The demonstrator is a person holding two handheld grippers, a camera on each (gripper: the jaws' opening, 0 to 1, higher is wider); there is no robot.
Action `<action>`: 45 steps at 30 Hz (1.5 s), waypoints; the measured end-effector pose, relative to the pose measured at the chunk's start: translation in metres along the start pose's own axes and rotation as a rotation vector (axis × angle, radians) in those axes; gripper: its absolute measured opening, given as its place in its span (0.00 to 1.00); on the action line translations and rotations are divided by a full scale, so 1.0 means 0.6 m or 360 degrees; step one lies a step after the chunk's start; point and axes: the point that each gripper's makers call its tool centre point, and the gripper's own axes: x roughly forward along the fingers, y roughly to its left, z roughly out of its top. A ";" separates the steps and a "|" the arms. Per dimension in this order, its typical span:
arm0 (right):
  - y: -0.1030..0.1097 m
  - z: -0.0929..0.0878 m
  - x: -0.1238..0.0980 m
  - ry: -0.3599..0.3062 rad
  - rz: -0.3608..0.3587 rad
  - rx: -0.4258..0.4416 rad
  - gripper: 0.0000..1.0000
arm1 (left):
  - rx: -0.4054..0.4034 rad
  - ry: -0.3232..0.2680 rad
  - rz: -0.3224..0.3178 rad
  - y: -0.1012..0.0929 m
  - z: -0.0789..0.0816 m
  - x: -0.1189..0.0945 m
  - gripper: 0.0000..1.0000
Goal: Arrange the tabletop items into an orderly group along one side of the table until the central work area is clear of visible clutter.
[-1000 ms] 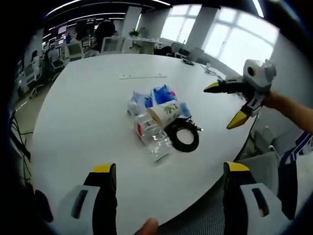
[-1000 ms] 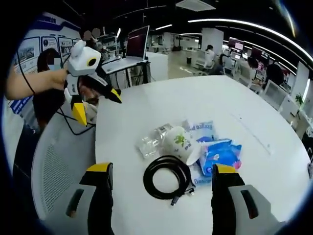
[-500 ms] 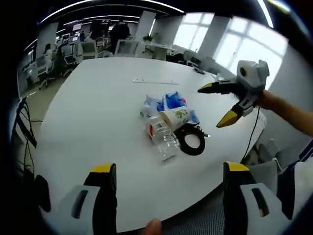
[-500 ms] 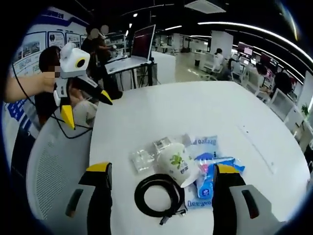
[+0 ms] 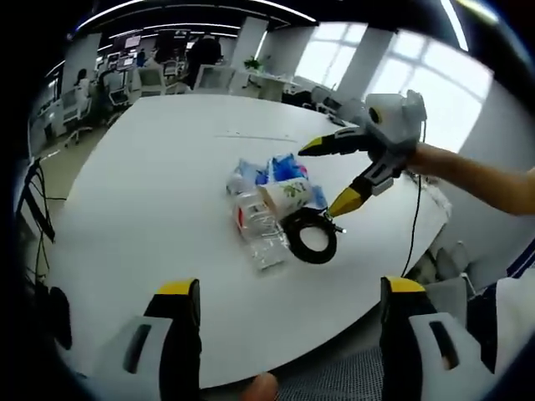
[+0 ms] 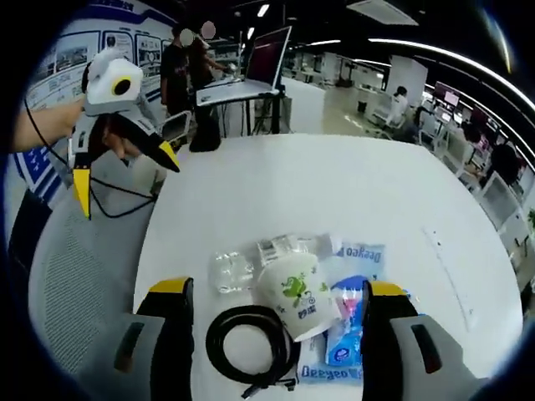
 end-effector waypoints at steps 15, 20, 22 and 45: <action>-0.008 -0.010 0.053 0.0218 0.0113 -0.0352 0.80 | -0.0043 0.0040 -0.0030 -0.017 -0.026 0.005 0.85; -0.006 -0.021 0.064 0.0306 0.0157 -0.0428 0.77 | -0.0069 0.0048 -0.0019 -0.013 -0.037 -0.002 0.84; -0.005 -0.023 0.068 0.0320 0.0179 -0.0427 0.74 | -0.0080 0.0051 -0.0013 -0.011 -0.042 -0.005 0.84; -0.030 -0.059 0.088 0.0484 0.0142 -0.0424 0.39 | -0.0181 0.0029 0.0009 -0.013 -0.058 -0.011 0.83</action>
